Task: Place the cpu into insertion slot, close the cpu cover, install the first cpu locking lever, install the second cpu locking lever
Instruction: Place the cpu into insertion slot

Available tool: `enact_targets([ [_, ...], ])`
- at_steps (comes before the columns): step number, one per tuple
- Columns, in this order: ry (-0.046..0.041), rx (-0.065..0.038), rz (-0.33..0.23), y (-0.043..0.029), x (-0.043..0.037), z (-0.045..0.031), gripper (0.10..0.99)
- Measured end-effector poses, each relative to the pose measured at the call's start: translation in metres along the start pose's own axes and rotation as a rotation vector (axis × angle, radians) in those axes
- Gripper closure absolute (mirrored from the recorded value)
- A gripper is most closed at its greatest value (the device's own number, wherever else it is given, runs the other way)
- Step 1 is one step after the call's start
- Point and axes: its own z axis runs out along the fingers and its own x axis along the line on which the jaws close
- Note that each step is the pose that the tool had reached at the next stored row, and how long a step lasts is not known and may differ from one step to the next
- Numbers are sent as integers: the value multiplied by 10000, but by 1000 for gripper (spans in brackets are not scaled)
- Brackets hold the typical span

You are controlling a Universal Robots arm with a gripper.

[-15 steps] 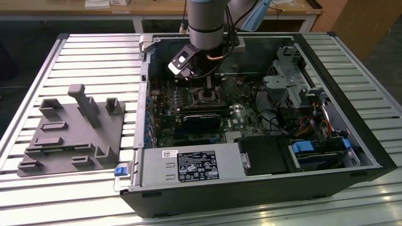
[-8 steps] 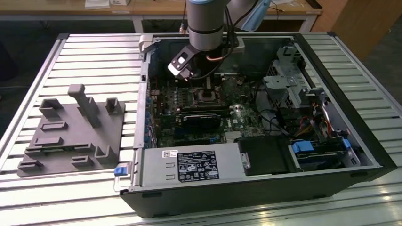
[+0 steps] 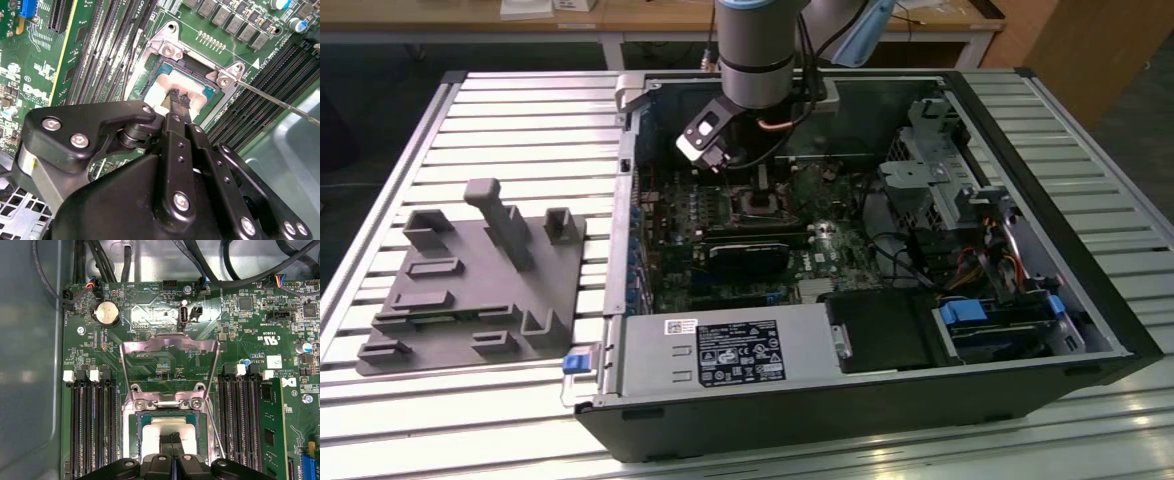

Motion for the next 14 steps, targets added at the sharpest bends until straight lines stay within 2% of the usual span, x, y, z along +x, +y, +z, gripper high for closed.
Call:
enact_targets([
  [9, 1, -1, 0, -1, 0, 8, 980],
  [14, 4, -3, 0, 2, 1, -19, 980],
])
